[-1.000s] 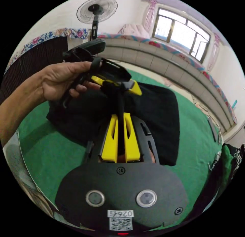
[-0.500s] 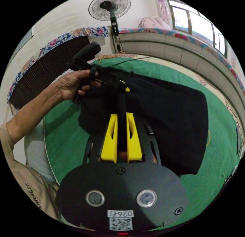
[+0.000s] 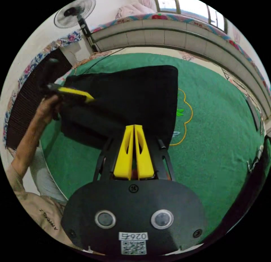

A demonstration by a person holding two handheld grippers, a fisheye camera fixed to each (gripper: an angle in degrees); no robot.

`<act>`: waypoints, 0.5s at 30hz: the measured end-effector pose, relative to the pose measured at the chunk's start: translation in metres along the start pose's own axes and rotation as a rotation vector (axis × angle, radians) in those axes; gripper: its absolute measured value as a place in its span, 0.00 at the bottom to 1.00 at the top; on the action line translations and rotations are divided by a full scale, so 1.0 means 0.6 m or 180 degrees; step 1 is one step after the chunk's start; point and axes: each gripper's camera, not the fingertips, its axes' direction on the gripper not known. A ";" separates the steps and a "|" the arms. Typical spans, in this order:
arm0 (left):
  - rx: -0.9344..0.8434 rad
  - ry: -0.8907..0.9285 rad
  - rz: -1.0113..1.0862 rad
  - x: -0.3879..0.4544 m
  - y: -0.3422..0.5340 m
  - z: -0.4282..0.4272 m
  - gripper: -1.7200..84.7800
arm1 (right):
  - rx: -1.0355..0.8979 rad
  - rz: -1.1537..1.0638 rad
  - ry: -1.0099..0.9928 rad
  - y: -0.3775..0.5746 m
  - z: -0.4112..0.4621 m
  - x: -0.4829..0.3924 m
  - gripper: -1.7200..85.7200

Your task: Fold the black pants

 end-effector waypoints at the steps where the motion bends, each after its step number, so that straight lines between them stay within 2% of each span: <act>1: 0.0100 -0.0159 0.0157 0.015 -0.007 0.007 0.01 | 0.0044 0.0131 -0.0157 0.002 -0.012 0.011 0.01; 4: 0.0339 -0.0068 -0.0209 0.015 -0.006 -0.031 0.01 | 0.0292 0.0314 -0.0059 0.012 -0.064 0.037 0.02; 7: 0.1165 0.0113 -0.0021 0.073 0.001 -0.088 0.01 | 0.0679 0.0730 -0.0065 0.036 -0.108 0.085 0.07; 9: 0.1316 0.0229 0.0154 0.117 -0.023 -0.089 0.01 | 0.0687 0.0972 -0.0378 0.047 -0.111 0.119 0.09; 11: 0.1196 0.0399 0.0259 0.153 -0.067 -0.061 0.02 | 0.0658 0.1232 -0.0851 0.062 -0.095 0.153 0.11; 15: 0.0784 0.0983 0.0020 0.176 -0.164 0.053 0.11 | 0.0539 0.1432 -0.1175 0.072 -0.062 0.169 0.15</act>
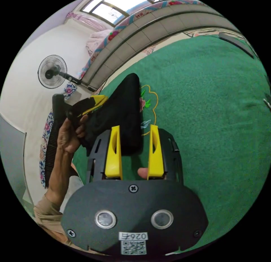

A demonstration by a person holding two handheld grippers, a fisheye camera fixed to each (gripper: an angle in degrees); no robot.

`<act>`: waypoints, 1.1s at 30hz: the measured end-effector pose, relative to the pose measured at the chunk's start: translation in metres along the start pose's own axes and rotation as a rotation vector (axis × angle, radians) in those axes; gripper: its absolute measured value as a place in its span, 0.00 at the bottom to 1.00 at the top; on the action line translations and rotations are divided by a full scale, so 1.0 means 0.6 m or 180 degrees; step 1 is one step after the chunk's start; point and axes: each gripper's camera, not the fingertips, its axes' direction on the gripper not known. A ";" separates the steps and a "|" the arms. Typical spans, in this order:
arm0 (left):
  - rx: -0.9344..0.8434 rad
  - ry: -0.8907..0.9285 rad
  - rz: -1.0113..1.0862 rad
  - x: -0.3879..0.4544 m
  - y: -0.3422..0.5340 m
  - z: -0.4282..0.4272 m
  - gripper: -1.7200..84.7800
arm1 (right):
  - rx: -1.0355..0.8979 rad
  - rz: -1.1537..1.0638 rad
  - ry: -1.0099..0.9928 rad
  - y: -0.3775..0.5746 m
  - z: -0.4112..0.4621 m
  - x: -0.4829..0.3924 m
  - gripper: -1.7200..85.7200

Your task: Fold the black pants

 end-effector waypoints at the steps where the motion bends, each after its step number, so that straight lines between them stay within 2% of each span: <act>1: -0.0123 0.0112 -0.0184 -0.014 -0.011 0.032 0.15 | -0.0081 -0.0017 -0.0021 0.000 0.013 -0.001 0.16; 4: -0.0340 0.0081 -0.0517 -0.030 -0.025 0.083 0.20 | -0.0039 -0.0161 0.0278 0.004 0.027 -0.027 0.10; 9: -0.0510 -0.0291 -0.0431 0.004 -0.049 0.105 0.29 | 0.0134 -0.0679 0.0532 0.025 0.031 -0.093 0.03; 11: -0.0616 -0.0402 -0.0438 0.019 -0.061 0.115 0.30 | 0.0257 -0.0975 0.0553 0.041 0.029 -0.131 0.02; 14: -0.1095 -0.0936 -0.0415 0.044 -0.080 0.143 0.17 | 0.0248 -0.1324 0.0734 0.062 0.034 -0.182 0.02; 15: -0.1236 -0.1332 -0.0471 0.052 -0.086 0.146 0.13 | 0.0229 -0.1397 0.0777 0.066 0.034 -0.191 0.02; 17: -0.1358 -0.1536 -0.0463 0.066 -0.094 0.145 0.11 | 0.0101 -0.1553 0.0860 0.073 0.025 -0.212 0.02; 20: -0.1388 -0.1390 -0.0468 0.089 -0.103 0.131 0.09 | -0.0092 -0.1610 0.0671 0.066 -0.017 -0.207 0.02; 25: -0.1236 -0.0596 -0.0132 0.194 -0.128 0.118 0.09 | 0.0006 -0.1268 0.0102 0.079 -0.132 -0.153 0.02; 30: -0.1182 -0.0093 0.0507 0.305 -0.147 0.067 0.08 | 0.0359 -0.1310 0.0239 0.129 -0.221 -0.191 0.01; 33: -0.1153 0.0080 0.0672 0.307 -0.133 -0.005 0.08 | 0.0454 -0.1494 0.0371 0.154 -0.222 -0.253 0.01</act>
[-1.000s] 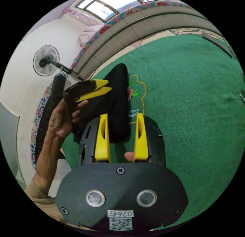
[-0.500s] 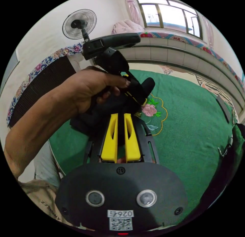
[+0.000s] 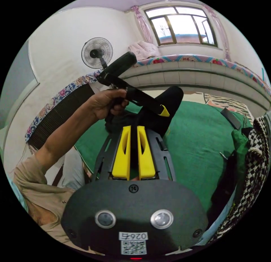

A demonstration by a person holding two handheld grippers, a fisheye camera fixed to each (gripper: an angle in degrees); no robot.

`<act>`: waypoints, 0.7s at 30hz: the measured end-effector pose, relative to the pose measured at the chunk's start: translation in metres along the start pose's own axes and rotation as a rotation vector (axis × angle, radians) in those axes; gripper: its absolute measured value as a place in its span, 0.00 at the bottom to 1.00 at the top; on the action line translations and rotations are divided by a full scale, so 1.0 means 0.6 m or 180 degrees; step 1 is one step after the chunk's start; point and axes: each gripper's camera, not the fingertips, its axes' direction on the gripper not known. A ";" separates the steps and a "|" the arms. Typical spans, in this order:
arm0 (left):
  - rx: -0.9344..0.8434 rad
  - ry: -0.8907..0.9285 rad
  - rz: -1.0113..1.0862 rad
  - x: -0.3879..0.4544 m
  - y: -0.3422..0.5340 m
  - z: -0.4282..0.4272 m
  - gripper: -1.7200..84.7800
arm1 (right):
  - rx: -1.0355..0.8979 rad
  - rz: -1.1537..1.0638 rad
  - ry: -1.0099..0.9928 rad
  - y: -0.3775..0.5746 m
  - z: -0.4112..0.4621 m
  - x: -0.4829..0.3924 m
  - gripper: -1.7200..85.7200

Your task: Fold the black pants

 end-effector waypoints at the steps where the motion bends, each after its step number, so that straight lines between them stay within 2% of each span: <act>1: 0.0052 0.0015 0.0028 -0.009 0.025 -0.031 0.08 | 0.0021 -0.0070 0.0011 -0.006 0.010 -0.028 0.02; 6: 0.0234 -0.0140 -0.0178 -0.109 0.170 -0.173 0.07 | 0.0241 -0.0449 -0.0314 -0.025 0.120 -0.144 0.05; 8: 0.0186 -0.0226 -0.0341 -0.167 0.233 -0.212 0.07 | 0.0079 -0.0550 -0.0977 -0.038 0.185 -0.171 0.06; 10: 0.0112 -0.0330 -0.0598 -0.256 0.314 -0.249 0.07 | -0.0035 -0.0474 -0.1156 -0.047 0.229 -0.173 0.06; 14: 0.0077 -0.0399 -0.1072 -0.386 0.403 -0.268 0.07 | -0.0532 -0.0348 -0.0485 -0.049 0.335 -0.156 0.03; 16: 0.0150 -0.0217 -0.1134 -0.437 0.429 -0.268 0.07 | -0.0758 -0.0275 -0.0251 -0.040 0.374 -0.145 0.02; 21: 0.0131 -0.0129 -0.1108 -0.461 0.436 -0.285 0.08 | -0.1059 -0.0305 -0.0047 -0.039 0.440 -0.139 0.01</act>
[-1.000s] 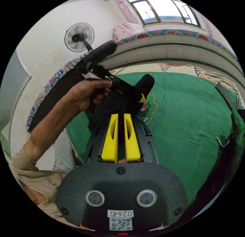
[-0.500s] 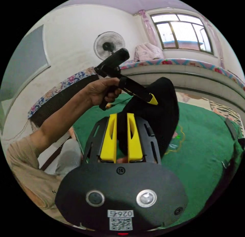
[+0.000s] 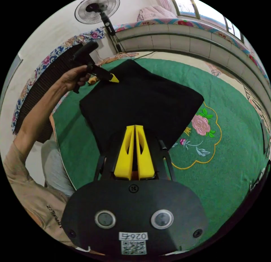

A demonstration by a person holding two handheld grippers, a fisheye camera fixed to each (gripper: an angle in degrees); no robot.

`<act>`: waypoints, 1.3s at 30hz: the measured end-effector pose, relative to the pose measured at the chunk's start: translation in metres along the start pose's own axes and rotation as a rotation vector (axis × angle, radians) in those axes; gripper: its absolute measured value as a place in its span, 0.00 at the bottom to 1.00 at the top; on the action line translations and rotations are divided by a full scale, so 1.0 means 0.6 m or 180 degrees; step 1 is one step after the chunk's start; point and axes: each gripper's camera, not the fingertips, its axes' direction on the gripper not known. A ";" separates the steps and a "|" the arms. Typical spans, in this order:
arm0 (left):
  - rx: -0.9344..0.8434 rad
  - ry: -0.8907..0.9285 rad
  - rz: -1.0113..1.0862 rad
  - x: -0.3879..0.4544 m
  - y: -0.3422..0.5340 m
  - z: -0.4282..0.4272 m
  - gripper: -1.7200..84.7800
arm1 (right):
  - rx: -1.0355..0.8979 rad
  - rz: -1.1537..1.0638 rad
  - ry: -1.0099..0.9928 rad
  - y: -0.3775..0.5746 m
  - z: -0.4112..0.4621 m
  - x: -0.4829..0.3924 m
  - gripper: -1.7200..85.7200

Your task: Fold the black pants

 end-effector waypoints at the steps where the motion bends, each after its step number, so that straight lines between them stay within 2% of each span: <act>1: -0.0018 0.0012 -0.0034 -0.004 0.004 -0.008 0.09 | -0.0164 -0.0029 0.0094 -0.005 0.020 -0.001 0.01; 3: 0.0046 0.0074 -0.0099 -0.007 0.020 -0.028 0.08 | -0.0269 -0.0057 0.0103 -0.008 0.043 -0.002 0.01; 5: 0.0356 0.0155 0.0030 0.005 0.051 -0.064 0.07 | -0.0273 -0.0004 0.0091 -0.013 0.048 -0.005 0.01; 8: 0.1009 0.0046 0.0321 0.055 0.127 -0.122 0.05 | 0.0047 -0.0144 0.0362 -0.016 0.022 -0.028 0.01; 10: 0.1606 -0.0492 0.0238 0.106 0.196 -0.148 0.02 | 0.0255 -0.0257 0.0552 -0.014 0.008 -0.045 0.01; 12: 0.2250 -0.0755 -0.0005 0.136 0.252 -0.165 0.01 | 0.0378 -0.0341 0.0710 -0.012 0.006 -0.058 0.01; 13: 0.2572 -0.0791 -0.0171 0.146 0.280 -0.173 0.01 | 0.0367 -0.0361 0.0791 -0.012 0.013 -0.062 0.01; 15: 0.2757 -0.0642 -0.0080 0.162 0.297 -0.175 0.01 | 0.0229 -0.0379 0.0801 -0.015 0.031 -0.063 0.01; 17: 0.2523 -0.0479 0.0340 0.189 0.285 -0.152 0.01 | 0.0053 -0.0346 0.0672 -0.022 0.058 -0.054 0.01; 18: 0.2155 -0.0575 0.0490 0.207 0.266 -0.121 0.01 | -0.0002 -0.0353 0.0633 -0.024 0.066 -0.051 0.01; 20: 0.1331 -0.1283 0.0578 0.227 0.227 -0.048 0.01 | -0.0238 -0.0431 0.0630 -0.030 0.107 -0.044 0.01; 21: 0.0614 -0.2012 0.0729 0.230 0.201 0.020 0.01 | -0.0214 -0.0471 0.0653 -0.030 0.110 -0.044 0.01; 22: 0.0773 -0.2348 0.1122 0.248 0.218 0.041 0.01 | -0.0165 -0.0537 0.0694 -0.031 0.111 -0.045 0.01; 23: 0.0954 -0.2428 0.1193 0.254 0.230 0.040 0.01 | -0.0167 -0.0556 0.0742 -0.031 0.112 -0.045 0.01; 29: 0.0910 -0.2139 0.1004 0.278 0.250 0.008 0.01 | -0.0138 -0.0777 0.1010 -0.025 0.108 -0.039 0.01; 30: 0.1076 -0.2201 0.0928 0.287 0.261 -0.014 0.01 | -0.0154 -0.0808 0.1045 -0.025 0.106 -0.038 0.00; 31: 0.1184 -0.2512 0.0754 0.283 0.269 -0.029 0.01 | -0.0197 -0.0833 0.1127 -0.026 0.102 -0.032 0.00; 32: 0.1108 -0.2764 0.0684 0.275 0.269 -0.027 0.01 | -0.0289 -0.0799 0.1161 -0.028 0.098 -0.020 0.00; 33: 0.0584 -0.3297 0.0538 0.238 0.262 0.003 0.01 | -0.0319 -0.0773 0.1128 -0.029 0.095 -0.012 0.00; 34: -0.0168 -0.3519 0.0380 0.186 0.259 0.047 0.01 | -0.0341 -0.0683 0.0983 -0.030 0.086 0.009 0.00; 36: 0.0496 -0.3813 0.0684 0.205 0.305 0.043 0.01 | -0.0397 -0.0435 0.0724 -0.032 0.068 0.047 0.00; 38: 0.0125 -0.3981 0.0678 0.204 0.306 0.035 0.01 | -0.0299 -0.0261 0.0736 -0.026 0.034 0.090 0.00; 39: 0.0178 -0.3924 0.0639 0.210 0.306 0.009 0.01 | -0.0231 -0.0211 0.0780 -0.023 0.022 0.101 0.00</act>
